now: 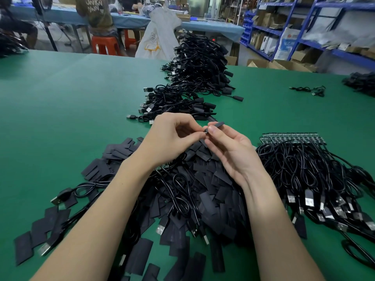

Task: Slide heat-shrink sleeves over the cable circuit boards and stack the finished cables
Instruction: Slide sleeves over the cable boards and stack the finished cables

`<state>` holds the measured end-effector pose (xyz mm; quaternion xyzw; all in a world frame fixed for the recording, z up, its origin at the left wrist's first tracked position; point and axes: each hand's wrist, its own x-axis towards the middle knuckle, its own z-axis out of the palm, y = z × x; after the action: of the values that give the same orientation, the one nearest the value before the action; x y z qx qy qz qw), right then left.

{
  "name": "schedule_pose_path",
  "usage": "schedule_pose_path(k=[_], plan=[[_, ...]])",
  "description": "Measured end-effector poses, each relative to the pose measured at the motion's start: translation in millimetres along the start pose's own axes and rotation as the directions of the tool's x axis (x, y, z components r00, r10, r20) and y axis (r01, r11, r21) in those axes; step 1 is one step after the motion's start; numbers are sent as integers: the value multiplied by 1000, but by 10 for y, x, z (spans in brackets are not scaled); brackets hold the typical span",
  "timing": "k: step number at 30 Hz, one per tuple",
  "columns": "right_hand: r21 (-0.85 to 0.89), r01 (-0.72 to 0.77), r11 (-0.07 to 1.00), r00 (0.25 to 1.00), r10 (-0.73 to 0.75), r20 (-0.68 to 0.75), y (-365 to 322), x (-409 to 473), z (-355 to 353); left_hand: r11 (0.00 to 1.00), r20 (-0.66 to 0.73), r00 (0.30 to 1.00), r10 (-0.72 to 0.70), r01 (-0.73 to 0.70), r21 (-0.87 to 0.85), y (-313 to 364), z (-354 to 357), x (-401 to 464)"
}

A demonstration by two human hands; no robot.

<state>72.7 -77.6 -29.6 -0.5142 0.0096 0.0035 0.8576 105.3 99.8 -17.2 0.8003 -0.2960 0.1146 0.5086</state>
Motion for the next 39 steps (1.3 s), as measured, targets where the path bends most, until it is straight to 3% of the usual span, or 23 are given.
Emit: schedule_pose_path(k=[11,24,39], plan=[[-58,14,998,1000,-15,-17,-6,-12,37,993,22,996,-81,83,-88,2,11,-15],[-57,188,981,975,-193,-105,52,-5,140,967,-10,987,-161,156,-203,20,30,-6],[26,158,987,980,-154,-123,54,8,115,957,5,988,-156,152,-245,50,40,-12]])
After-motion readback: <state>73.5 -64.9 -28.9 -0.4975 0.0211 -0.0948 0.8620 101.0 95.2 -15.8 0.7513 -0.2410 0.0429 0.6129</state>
